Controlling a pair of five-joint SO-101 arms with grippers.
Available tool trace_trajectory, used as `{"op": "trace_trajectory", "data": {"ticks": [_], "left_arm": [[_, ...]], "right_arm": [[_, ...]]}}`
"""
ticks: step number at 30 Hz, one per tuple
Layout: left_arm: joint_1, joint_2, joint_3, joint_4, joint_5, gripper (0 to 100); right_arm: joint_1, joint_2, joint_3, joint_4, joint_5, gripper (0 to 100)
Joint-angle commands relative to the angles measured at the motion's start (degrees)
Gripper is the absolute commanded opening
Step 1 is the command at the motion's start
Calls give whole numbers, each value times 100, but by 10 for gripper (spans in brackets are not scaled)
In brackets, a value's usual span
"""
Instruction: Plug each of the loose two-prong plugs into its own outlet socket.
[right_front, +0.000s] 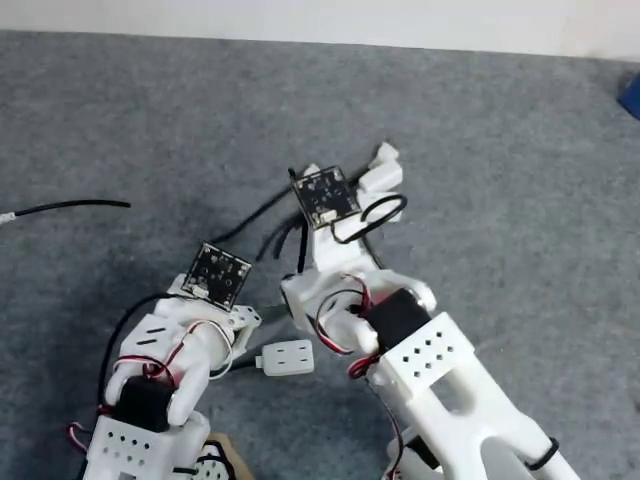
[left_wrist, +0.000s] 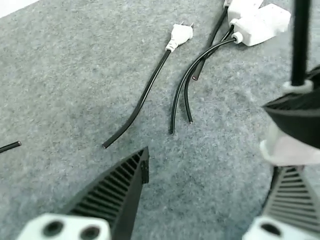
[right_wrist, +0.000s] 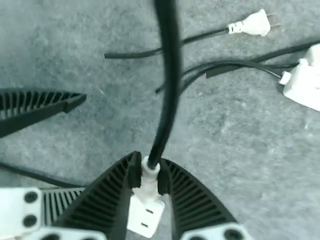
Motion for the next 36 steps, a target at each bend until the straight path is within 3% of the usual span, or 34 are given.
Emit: {"op": "trace_trajectory", "data": {"ticks": [1, 16, 23, 36], "left_arm": [[-127, -40, -40, -141, -53, 358], [-233, -40, -40, -141, -70, 358], [-251, -48, -48, -105, -62, 358], [-277, -48, -145, -141, -44, 402]], "right_arm": [[207, -119, -154, 312, 167, 5], [470, -119, -163, 743, 695, 5], [875, -127, -198, 84, -273, 5], [-110, -110, -1516, 629, -396, 5]]}}
